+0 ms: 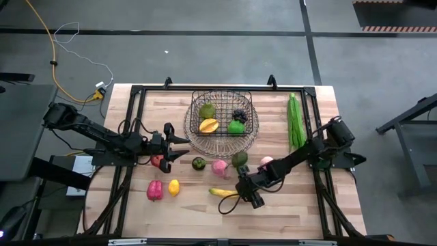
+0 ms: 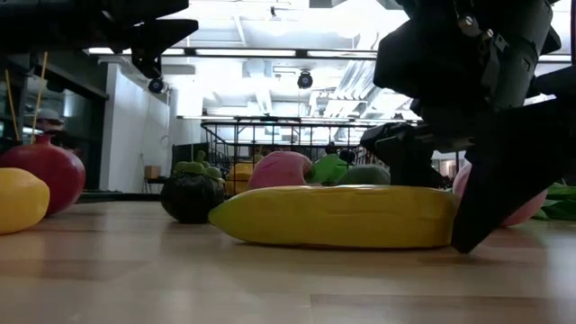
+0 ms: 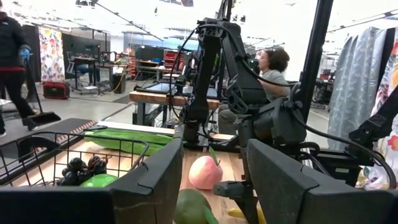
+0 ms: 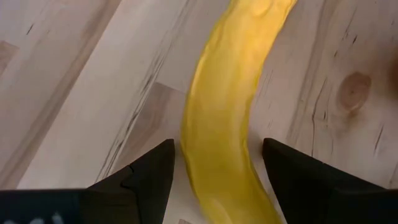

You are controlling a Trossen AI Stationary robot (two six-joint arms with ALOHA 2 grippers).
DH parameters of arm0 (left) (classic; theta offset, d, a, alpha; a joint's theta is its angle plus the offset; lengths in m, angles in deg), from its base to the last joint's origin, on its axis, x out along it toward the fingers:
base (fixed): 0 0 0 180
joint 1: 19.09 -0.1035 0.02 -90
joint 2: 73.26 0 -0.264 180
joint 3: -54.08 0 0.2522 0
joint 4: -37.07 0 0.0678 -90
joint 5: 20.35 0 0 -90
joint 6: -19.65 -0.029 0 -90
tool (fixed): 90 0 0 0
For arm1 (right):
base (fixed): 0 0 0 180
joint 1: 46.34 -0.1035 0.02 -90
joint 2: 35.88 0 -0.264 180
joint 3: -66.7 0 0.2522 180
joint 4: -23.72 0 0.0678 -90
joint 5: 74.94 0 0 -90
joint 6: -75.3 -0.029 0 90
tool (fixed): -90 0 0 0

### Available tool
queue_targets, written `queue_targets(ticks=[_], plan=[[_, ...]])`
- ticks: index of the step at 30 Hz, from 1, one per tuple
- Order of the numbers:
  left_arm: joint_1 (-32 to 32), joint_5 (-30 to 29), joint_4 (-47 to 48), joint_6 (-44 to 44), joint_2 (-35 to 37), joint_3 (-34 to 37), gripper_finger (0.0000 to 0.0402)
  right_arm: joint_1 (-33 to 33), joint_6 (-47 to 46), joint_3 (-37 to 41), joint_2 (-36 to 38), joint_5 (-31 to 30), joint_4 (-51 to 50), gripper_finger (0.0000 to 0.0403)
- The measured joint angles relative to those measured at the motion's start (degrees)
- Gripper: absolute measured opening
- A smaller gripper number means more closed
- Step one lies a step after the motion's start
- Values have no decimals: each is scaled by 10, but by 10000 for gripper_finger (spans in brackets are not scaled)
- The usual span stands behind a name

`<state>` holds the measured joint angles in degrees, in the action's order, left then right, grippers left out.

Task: Build produce basket
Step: Put the banana into the black wire basket

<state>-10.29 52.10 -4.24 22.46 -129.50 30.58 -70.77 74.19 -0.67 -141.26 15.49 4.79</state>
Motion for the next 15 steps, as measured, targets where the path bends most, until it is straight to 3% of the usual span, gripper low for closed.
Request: queue_targets(ticks=[4,15], plan=[[0,0,0,0,0,0,168,0,0,0,0,0,-1,219],[0,0,0,0,0,0,168,0,1,1,13,21,-17,95]])
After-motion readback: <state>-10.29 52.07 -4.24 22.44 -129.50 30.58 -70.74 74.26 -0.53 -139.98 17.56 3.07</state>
